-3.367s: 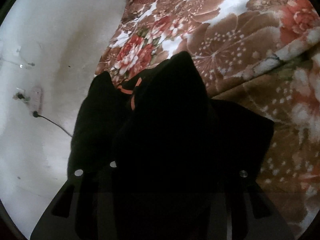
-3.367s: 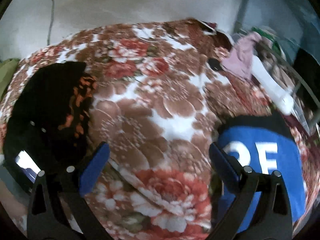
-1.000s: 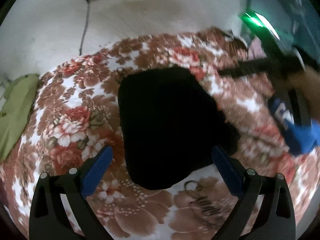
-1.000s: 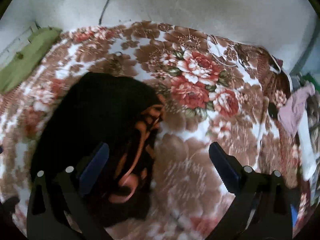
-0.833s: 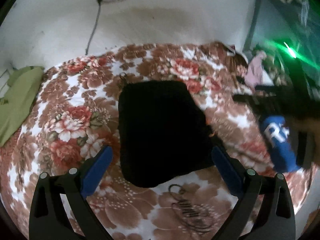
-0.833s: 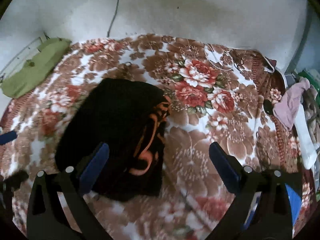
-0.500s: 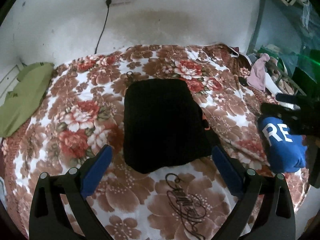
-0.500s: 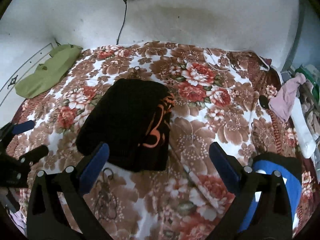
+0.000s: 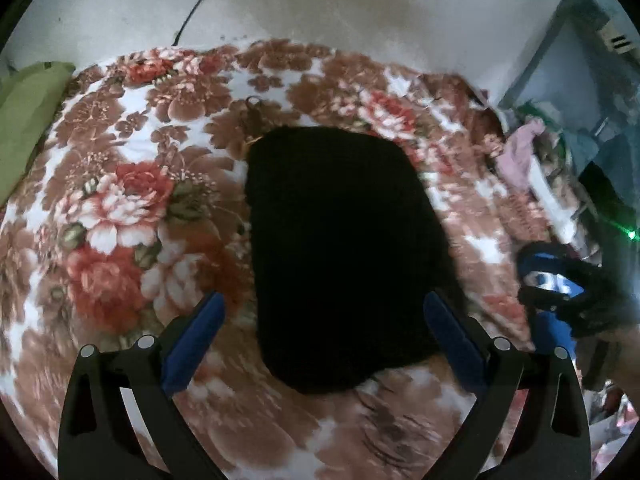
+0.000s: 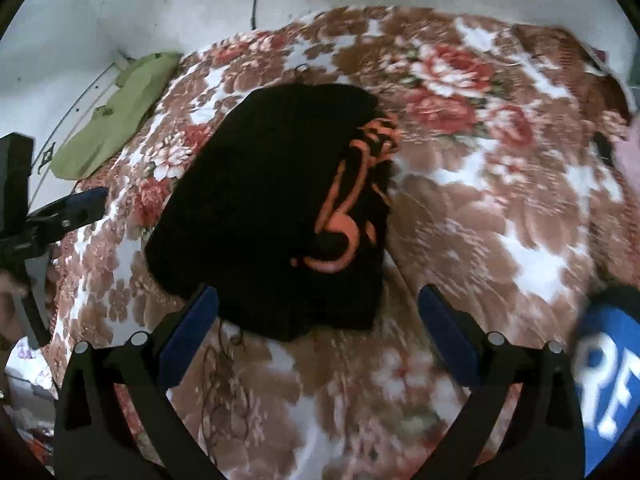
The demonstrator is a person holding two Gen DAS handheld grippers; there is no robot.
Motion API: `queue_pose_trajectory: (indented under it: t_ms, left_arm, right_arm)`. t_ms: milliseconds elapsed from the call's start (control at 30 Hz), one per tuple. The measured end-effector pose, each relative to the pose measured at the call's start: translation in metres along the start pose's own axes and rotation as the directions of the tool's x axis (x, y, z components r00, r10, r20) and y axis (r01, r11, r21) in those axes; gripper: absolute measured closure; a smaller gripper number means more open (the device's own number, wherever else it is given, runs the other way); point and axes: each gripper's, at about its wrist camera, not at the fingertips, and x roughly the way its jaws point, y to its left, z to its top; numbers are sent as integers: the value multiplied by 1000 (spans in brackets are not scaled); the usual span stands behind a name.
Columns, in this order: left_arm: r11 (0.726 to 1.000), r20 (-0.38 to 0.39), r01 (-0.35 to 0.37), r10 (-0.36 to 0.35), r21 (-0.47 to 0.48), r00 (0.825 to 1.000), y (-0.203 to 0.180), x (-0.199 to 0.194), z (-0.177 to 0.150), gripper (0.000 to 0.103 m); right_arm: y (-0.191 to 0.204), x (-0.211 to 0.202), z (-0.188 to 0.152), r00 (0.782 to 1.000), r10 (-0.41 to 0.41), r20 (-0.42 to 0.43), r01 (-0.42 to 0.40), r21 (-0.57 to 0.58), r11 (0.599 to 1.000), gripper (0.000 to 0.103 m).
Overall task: Fold large clothes
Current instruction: 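Grasp the folded garment bundle with both grippers, then lift the bundle with both grippers and carry it onto the black hoodie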
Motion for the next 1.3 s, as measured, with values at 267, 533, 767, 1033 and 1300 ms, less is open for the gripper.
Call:
queue_pose_trajectory:
  t_ms: [267, 533, 767, 1033, 1300]
  left_arm:
    - [989, -99, 114, -124, -96, 987, 48, 76, 29, 6]
    - [970, -198, 222, -238, -101, 951, 58, 130, 39, 4]
    - [905, -231, 348, -403, -242, 886, 70, 170, 22, 4]
    - [924, -246, 339, -375, -179, 894, 53, 163, 23, 26]
    - [933, -189, 332, -354, -137, 916, 43, 144, 30, 51]
  right_arm:
    - [-48, 102, 40, 986, 138, -89, -123, 161, 979, 5]
    - [-58, 156, 55, 952, 263, -160, -229, 203, 952, 4]
    - [-54, 164, 59, 940, 277, -198, -239, 195, 951, 6]
    - [-47, 161, 65, 917, 334, -218, -308, 144, 940, 31]
    - [-43, 155, 67, 924, 349, -157, -326, 156, 932, 49]
